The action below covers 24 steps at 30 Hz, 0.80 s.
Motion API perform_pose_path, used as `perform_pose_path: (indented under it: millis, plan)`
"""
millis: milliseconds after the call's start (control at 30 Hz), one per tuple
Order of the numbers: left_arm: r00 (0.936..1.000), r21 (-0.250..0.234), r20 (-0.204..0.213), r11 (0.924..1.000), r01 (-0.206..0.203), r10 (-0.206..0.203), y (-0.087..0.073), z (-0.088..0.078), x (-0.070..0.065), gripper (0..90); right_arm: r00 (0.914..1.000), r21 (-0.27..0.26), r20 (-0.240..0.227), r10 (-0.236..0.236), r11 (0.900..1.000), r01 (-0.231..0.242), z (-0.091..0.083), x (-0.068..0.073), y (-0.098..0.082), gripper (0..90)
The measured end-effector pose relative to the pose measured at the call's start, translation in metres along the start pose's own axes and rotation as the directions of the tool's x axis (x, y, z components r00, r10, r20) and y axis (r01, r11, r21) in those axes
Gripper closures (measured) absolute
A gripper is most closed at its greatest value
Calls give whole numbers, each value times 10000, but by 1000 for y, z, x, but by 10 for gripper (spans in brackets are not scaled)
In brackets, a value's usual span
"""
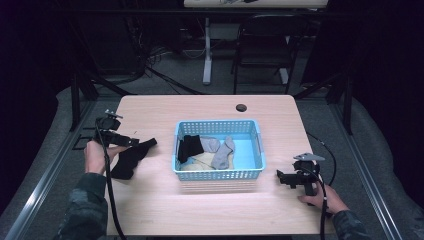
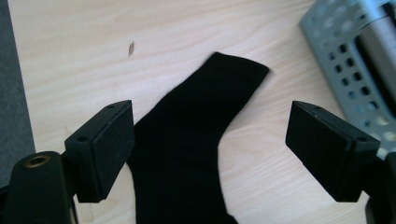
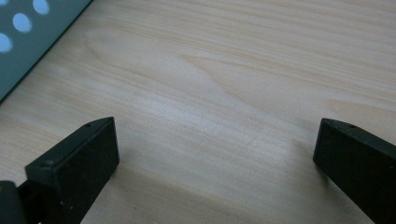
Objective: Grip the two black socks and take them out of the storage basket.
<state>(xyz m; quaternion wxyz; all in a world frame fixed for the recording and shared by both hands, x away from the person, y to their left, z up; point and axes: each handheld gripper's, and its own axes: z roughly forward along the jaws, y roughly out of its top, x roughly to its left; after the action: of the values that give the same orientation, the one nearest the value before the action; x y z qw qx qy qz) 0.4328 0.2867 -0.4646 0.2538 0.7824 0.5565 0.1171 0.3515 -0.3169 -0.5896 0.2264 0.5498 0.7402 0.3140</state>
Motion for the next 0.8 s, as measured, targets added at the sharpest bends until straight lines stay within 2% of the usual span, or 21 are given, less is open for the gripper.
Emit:
perform_pose_path:
  millis: [167, 433, 567, 733, 800]
  plan:
    - [9974, -526, 68, 9961, -708, 713, 13, -19, -23, 119, 10000, -3, 4, -1, 10000, 1, 0, 0, 0, 0]
    - [9894, -1000, 291, 9853, -1387, 1423, 34, -35, -57, 51, 10000, -1, 1, 3, 10000, -3, 0, 0, 0, 0]
    - [9807, -975, 439, 9778, -1857, 1907, 42, -33, -74, 28, 10000, -2, 0, 2, 10000, -2, 0, 0, 0, 0]
    - [9730, -951, 713, 9725, -2125, 2196, 49, -25, -89, 0, 10000, 1, 4, 2, 10000, -2, 0, 0, 0, 0]
    - [9677, -868, 802, 9688, -2321, 2390, 51, -21, -97, 0, 10000, 0, 8, 2, 10000, -2, 0, 0, 0, 0]
